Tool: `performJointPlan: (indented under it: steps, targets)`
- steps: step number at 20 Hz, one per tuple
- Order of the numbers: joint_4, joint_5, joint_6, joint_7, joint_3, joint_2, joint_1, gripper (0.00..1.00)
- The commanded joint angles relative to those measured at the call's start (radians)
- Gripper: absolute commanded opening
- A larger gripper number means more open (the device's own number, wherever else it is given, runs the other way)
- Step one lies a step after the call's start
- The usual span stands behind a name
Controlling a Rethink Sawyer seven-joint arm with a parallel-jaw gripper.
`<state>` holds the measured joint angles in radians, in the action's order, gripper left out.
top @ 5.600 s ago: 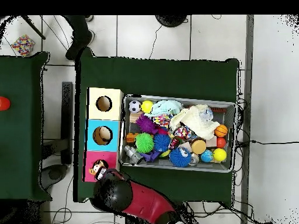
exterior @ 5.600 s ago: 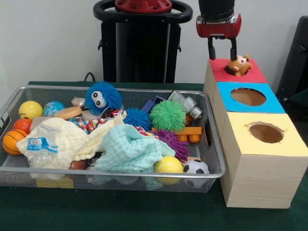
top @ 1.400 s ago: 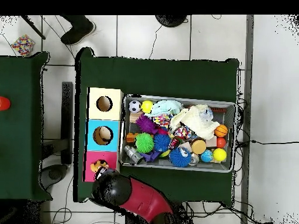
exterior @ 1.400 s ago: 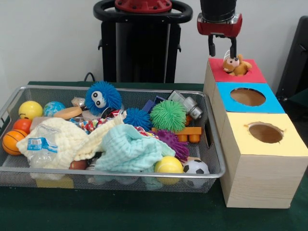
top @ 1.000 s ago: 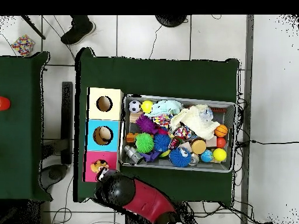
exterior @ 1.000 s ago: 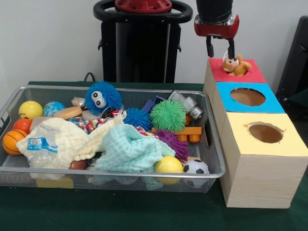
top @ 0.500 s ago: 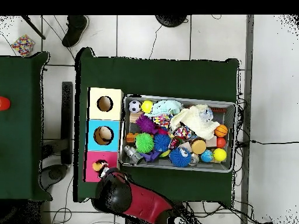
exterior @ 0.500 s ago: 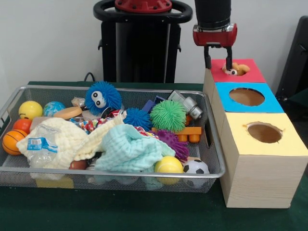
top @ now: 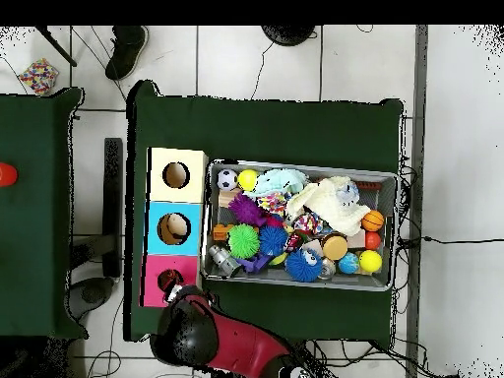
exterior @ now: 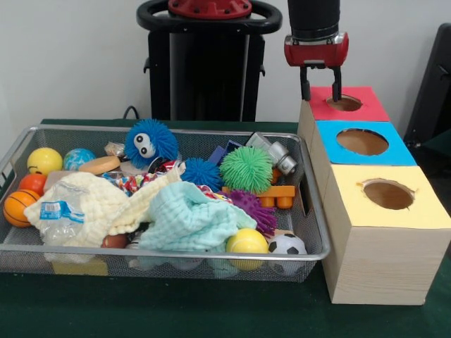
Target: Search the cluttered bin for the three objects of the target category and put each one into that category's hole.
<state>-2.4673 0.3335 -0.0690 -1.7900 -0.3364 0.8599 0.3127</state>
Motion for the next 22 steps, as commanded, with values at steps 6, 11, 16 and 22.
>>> performJointPlan:
  steps: [6,11,16,22]
  targets:
    - [0.054,0.054,0.124,-0.203,0.037,-0.045,-0.041,1.0]
    - [0.323,-0.062,0.598,-0.133,0.468,0.033,-0.318,1.0]
    - [0.446,-0.198,0.759,-0.116,0.519,0.022,-0.333,1.0]
    - [0.46,-0.284,0.798,-0.069,0.454,0.036,-0.249,1.0]
